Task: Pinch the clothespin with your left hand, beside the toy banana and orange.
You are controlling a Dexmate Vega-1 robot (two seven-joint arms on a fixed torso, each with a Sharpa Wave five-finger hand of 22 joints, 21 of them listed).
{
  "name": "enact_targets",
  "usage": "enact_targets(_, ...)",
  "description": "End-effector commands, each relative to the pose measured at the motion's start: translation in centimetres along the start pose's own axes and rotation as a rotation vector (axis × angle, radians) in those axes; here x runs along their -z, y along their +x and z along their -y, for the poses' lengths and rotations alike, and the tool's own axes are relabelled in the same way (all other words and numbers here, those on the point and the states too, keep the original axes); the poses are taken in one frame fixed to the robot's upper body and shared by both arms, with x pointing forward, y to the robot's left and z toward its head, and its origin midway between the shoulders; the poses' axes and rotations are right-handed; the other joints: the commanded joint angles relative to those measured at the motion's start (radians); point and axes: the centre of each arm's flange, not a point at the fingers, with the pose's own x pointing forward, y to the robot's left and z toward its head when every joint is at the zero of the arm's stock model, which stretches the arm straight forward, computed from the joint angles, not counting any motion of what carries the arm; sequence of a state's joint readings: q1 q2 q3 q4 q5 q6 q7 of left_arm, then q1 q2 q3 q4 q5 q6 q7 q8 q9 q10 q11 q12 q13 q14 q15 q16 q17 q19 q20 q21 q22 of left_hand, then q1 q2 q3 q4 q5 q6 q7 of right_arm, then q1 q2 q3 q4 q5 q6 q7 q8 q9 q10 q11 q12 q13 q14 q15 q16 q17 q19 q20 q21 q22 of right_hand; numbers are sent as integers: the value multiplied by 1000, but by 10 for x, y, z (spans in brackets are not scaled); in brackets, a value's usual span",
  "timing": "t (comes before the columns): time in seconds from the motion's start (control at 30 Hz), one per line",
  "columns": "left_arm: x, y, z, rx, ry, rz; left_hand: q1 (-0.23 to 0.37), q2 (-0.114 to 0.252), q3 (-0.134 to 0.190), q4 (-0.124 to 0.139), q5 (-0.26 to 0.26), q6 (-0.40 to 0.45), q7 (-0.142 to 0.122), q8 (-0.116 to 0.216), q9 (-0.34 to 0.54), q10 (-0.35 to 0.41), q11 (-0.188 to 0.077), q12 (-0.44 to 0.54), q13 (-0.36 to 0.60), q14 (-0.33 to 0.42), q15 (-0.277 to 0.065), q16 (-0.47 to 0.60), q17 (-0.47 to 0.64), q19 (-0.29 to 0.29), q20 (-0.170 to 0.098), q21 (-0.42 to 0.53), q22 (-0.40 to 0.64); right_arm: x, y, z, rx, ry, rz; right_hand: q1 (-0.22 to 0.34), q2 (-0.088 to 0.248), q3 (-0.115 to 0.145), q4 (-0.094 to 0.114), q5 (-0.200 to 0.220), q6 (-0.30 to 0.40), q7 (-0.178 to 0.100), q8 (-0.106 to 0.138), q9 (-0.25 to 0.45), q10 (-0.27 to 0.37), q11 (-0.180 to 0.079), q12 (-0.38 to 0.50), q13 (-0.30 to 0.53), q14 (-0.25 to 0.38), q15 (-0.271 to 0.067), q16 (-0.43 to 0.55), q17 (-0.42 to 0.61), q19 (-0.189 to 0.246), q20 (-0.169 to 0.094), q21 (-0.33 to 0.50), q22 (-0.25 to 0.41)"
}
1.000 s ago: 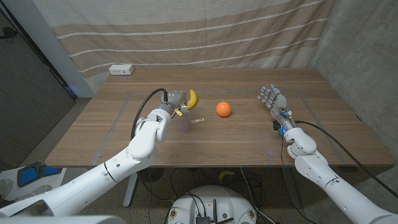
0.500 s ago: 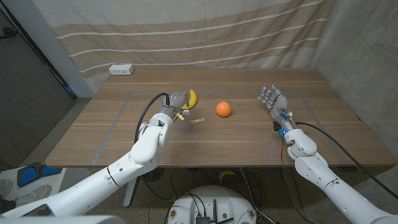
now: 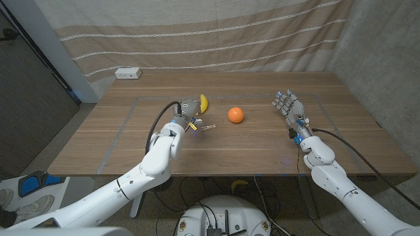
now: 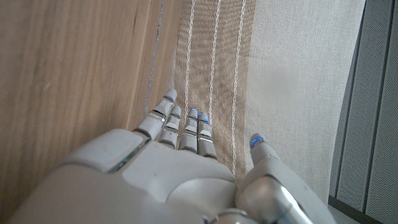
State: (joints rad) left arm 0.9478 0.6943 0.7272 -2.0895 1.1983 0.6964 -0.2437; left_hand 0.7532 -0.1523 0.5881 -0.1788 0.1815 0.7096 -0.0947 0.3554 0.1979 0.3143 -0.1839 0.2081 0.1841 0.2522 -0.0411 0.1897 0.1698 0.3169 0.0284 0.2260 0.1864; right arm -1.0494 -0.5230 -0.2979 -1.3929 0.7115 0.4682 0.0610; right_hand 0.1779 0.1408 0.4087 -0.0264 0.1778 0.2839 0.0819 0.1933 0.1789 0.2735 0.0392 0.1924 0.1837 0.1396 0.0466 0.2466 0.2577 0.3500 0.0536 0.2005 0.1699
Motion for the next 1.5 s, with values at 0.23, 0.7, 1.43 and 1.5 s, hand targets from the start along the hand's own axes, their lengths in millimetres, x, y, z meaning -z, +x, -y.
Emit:
enact_targets(0.23,-3,0,10,43,-2,-16,16,0,-18,4,-3,25,0,8,5,9,-2,0,3,12,-72,1,5,5,-3,1,1,0,0,2,-6,-5,-11,2,6,4,-7,-1,8,-2,1,3,8,2,3,5,7,-3,3,4,7,2,1,5)
enact_targets(0.7,-8,0,18,58,6,1,17,12,-30,11,-5,27,2,7,6,8,3,-3,3,10,-69,-1,5,4,-2,-1,2,0,-2,1,-11,-6,-15,-2,3,1,-8,-2,9,0,1,3,7,3,2,5,6,-1,3,5,6,3,0,5)
enact_targets(1.43,-7,9,29,89,20,-10,25,39,-41,18,-7,21,6,1,7,6,9,-7,4,10,-66,-2,6,4,1,-2,3,0,-6,1,-9,0,-14,-7,2,-1,-8,-2,10,-1,0,3,9,5,2,5,7,1,3,6,7,3,-1,5)
enact_targets(1.5,-8,10,30,96,24,-11,27,42,-42,18,-8,21,6,0,7,8,9,-6,4,11,-66,-2,6,4,1,-2,3,0,-7,2,-7,1,-15,-8,2,-1,-8,-2,10,-1,0,3,9,5,2,5,5,-2,3,7,7,3,-1,5)
